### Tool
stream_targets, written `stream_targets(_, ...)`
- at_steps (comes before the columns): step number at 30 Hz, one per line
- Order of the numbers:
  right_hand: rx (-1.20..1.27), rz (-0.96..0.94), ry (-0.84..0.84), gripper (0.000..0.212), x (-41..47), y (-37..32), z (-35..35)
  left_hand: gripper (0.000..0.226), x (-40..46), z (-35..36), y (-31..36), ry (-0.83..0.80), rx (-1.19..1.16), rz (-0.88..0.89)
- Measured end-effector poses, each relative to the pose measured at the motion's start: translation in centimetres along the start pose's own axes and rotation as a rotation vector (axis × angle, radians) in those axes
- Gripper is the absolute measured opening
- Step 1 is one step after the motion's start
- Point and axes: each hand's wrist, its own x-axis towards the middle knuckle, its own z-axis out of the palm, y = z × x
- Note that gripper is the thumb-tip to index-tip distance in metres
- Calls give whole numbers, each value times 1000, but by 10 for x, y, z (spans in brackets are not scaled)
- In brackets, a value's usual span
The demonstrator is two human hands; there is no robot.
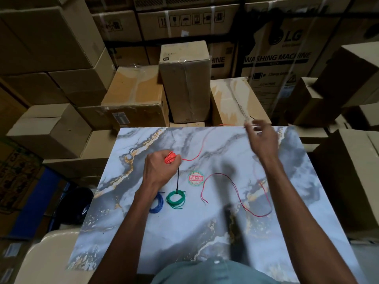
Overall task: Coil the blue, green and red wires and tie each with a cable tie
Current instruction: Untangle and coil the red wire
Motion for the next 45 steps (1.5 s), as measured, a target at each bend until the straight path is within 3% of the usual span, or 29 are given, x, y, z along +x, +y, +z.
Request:
stream_targets(2, -254, -69, -122, 42, -15, 3, 21, 41, 2, 5, 7, -45, -46, 1)
stream_targets(3, -261, -127, -144, 39, -24, 3, 30, 42, 2, 7, 10, -72, -62, 1)
stream_targets(6, 82, -282, -278, 36, -59, -11, 46, 47, 3, 10, 17, -130, -104, -31)
stream_targets(8, 293, -269, -475, 33, -86, -28, 51, 48, 3, 11, 22, -167, -188, -76)
stream_targets(10, 415, -232, -562, 28, -107, -40, 55, 47, 2, 11, 29, -186, -300, -138)
stream_targets(12, 468, -200, -545, 21, -121, -44, 57, 44, 3, 10, 34, -185, -391, -193)
stream_targets(16, 490, -186, -485, 36, -116, -42, 56, 43, 4, 3, 41, -227, -530, -289)
stream_targets(22, 723, -139, -587, 25, -82, -46, 37, 41, -8, -4, 42, -704, -892, -492)
stream_targets(27, 732, -52, -638, 29, -76, -33, 35, 39, -8, -5, 37, -806, -1384, -590)
stream_targets(32, 719, 76, -673, 36, -91, -4, 46, 39, -5, -7, 26, -607, -1724, -576)
stream_targets(38, 635, 51, -709, 15, -108, 21, 55, 34, 16, -11, 0, -92, -2060, -586)
stream_targets(41, 513, -58, -677, 12, -117, 28, 57, 36, 27, -21, -10, 120, -2008, -550)
stream_targets(45, 254, -307, -725, 20, -137, 14, 55, 31, 32, -13, -19, 279, -1547, -499)
